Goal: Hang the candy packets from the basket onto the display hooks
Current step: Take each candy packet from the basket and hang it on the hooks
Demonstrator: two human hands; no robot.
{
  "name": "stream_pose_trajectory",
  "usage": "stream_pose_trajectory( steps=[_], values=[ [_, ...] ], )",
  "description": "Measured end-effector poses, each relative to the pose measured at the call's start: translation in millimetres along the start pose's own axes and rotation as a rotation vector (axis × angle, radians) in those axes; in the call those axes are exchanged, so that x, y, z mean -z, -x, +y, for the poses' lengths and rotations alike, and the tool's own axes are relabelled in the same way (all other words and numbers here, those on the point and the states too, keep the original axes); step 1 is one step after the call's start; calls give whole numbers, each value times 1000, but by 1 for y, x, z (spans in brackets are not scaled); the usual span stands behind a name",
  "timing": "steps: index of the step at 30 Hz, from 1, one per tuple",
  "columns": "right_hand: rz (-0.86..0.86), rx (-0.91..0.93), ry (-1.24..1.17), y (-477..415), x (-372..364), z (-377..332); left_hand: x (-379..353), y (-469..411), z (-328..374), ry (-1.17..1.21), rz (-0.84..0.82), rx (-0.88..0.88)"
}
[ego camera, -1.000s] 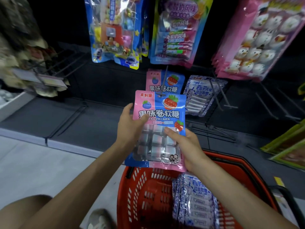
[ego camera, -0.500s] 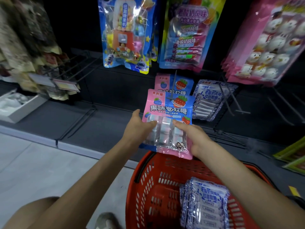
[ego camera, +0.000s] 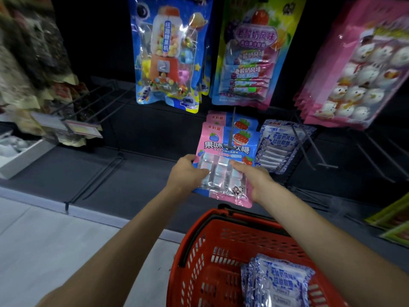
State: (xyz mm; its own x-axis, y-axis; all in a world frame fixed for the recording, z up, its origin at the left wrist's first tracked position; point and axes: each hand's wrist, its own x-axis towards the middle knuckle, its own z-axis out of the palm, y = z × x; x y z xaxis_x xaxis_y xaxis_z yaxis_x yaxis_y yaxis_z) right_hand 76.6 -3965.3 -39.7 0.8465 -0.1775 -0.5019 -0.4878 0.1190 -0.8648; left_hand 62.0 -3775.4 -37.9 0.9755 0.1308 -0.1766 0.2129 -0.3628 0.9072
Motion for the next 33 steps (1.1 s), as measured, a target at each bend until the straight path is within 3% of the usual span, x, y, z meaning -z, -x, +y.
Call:
stream_pose_trajectory(
  steps=[13,21,24,29,33],
  values=[
    [202,127,153,-58,-8,-5,-38,-53,-13,-167,45,-50],
    [265,114,365,-97,-10,10,-60,-80,-21,92,103,61],
    [253,146,468,-107,-5,11,-55,-93,-11,136,180,19],
    [283,290,599,-109,1,-12,-47,-112,13,51,254,-77],
    [435,468,589,-110,0,-33,-46,-130,26,49,329,-176]
  ],
)
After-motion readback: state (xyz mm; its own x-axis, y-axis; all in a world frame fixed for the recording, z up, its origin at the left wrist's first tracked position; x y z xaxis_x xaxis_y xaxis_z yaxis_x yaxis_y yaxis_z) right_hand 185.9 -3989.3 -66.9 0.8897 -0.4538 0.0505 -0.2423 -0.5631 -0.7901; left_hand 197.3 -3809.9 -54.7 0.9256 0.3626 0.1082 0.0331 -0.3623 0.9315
